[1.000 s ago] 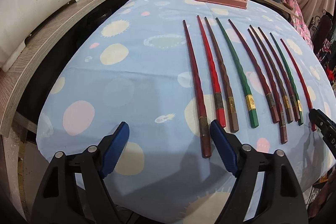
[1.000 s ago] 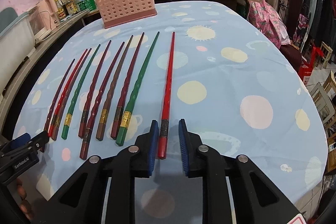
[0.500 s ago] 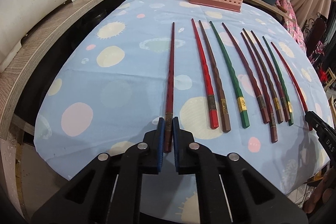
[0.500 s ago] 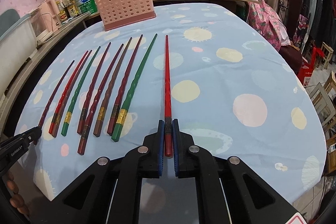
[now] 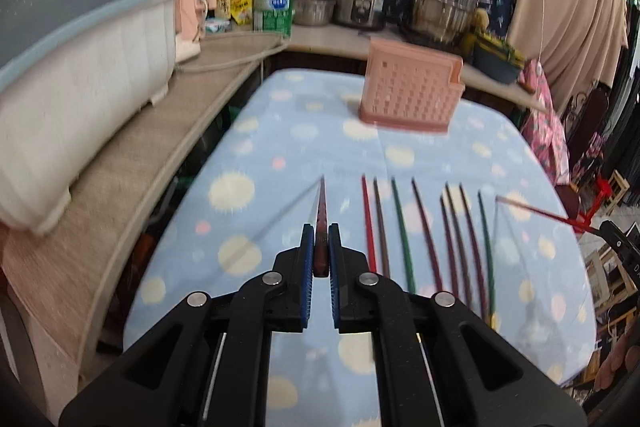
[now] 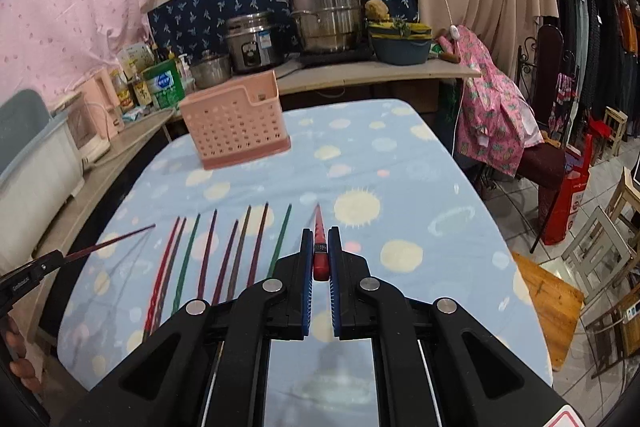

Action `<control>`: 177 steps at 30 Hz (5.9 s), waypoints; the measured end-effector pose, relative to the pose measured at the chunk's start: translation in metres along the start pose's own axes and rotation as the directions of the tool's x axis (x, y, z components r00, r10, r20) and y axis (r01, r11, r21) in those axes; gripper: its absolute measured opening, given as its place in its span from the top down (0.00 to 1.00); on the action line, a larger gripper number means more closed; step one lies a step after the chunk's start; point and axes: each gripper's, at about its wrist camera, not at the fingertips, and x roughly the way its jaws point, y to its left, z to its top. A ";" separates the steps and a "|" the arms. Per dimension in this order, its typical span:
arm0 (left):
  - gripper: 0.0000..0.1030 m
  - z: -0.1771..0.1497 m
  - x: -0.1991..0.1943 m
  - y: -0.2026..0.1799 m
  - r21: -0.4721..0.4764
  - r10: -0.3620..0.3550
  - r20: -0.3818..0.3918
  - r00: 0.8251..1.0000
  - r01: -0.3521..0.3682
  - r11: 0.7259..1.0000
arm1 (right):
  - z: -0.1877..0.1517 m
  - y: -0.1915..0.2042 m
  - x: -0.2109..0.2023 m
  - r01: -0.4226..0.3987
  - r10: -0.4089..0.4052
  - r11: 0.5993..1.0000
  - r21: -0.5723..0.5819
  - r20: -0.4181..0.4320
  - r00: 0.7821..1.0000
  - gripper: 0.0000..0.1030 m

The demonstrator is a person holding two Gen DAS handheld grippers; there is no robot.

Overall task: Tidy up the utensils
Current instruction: 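Lift both held chopsticks and carry them toward the pink basket with both tools, then lower both chopsticks into the pink basket and open both tools, then move both open tools back down to the remaining chopsticks, then grasp a red chopstick with the left tool while the right tool grasps a green chopstick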

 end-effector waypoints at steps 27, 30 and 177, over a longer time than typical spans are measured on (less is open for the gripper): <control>0.93 0.273 0.002 -0.058 -0.019 -0.098 0.358 0.929 0.112 0.994 | 0.245 0.042 0.073 -0.217 0.202 0.976 0.033 0.258 0.945 0.93; 0.93 0.290 0.012 -0.067 -0.021 -0.090 0.390 0.917 0.106 0.994 | 0.267 0.050 0.091 -0.230 0.210 0.972 0.043 0.272 0.939 0.93; 0.41 -0.107 0.073 -0.030 0.071 0.053 -0.192 0.980 -0.040 0.997 | -0.132 0.043 0.055 -0.023 -0.005 0.993 -0.120 -0.226 0.974 0.83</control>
